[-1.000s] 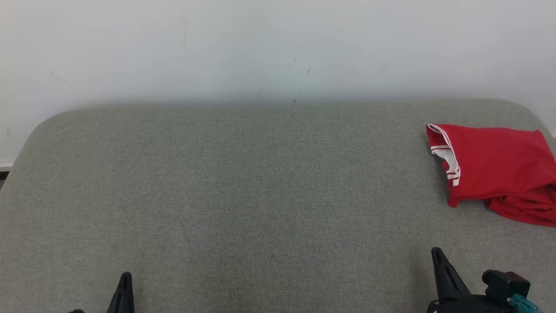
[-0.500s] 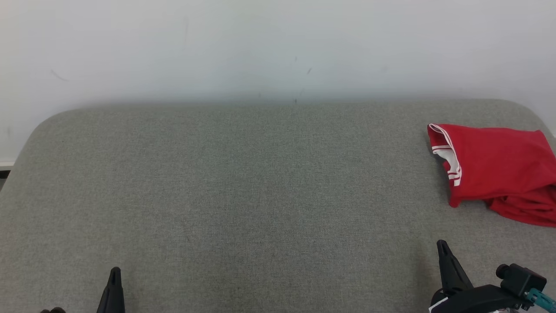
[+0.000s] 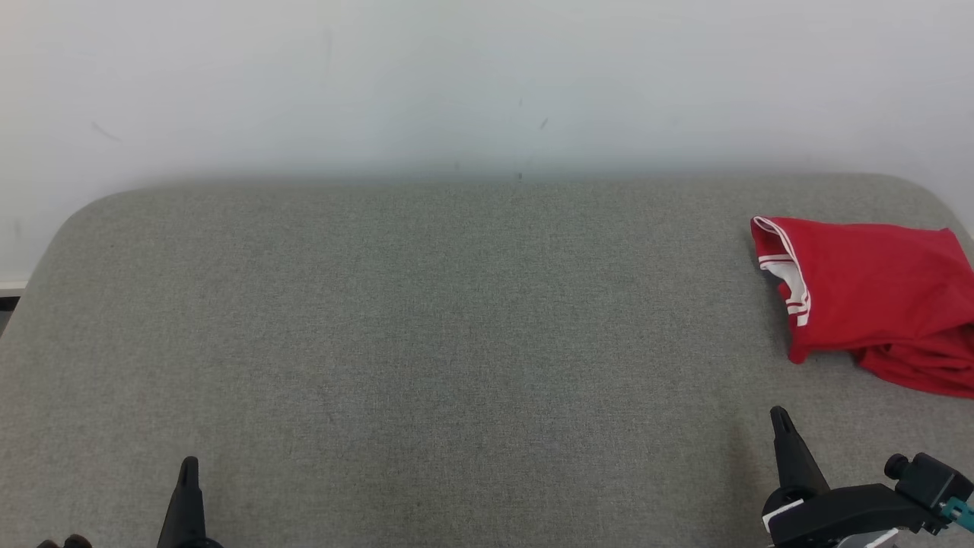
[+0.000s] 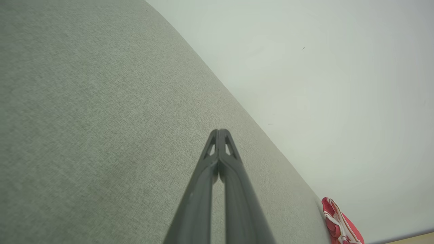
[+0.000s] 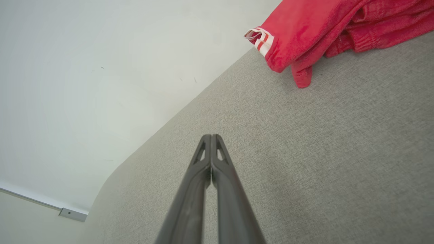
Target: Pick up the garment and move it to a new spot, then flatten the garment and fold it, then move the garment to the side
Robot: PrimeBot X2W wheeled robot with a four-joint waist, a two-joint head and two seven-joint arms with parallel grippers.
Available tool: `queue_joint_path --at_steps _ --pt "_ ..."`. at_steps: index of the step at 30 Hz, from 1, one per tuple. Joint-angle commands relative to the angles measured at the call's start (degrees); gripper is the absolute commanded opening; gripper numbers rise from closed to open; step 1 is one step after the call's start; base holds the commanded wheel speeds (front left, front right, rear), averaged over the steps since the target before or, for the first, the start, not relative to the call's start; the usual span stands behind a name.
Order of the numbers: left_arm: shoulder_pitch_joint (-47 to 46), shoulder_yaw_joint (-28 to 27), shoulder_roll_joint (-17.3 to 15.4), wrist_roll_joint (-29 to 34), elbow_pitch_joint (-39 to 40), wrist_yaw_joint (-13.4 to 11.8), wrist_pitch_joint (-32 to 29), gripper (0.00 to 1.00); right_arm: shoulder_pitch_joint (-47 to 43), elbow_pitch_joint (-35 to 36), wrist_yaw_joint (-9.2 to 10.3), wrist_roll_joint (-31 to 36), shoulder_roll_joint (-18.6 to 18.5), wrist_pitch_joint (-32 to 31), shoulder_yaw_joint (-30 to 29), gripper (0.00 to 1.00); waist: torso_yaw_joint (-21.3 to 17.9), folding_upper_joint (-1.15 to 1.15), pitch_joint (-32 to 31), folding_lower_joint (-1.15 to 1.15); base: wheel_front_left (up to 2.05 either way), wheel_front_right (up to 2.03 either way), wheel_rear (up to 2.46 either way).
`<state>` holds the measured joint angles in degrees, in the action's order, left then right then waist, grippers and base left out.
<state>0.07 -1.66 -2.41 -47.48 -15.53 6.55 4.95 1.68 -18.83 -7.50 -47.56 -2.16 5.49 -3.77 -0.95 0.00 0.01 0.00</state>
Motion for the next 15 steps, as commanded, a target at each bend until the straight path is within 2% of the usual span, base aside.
queue_joint_path --at_steps 1,15 --pt "-1.49 -0.46 -0.43 -1.55 0.92 0.2 -0.37 0.0 1.34 0.97 0.01 -1.77 -0.5 -0.26 -0.28 0.0 0.01 0.0 0.0 0.0 0.0 0.0 0.0" --pt "-2.48 -1.68 -0.49 -11.23 1.3 0.43 -3.01 0.0 2.01 2.03 0.01 -11.38 -0.61 -2.69 -0.57 0.0 0.16 0.0 0.07 0.0 0.0 0.0 0.0"
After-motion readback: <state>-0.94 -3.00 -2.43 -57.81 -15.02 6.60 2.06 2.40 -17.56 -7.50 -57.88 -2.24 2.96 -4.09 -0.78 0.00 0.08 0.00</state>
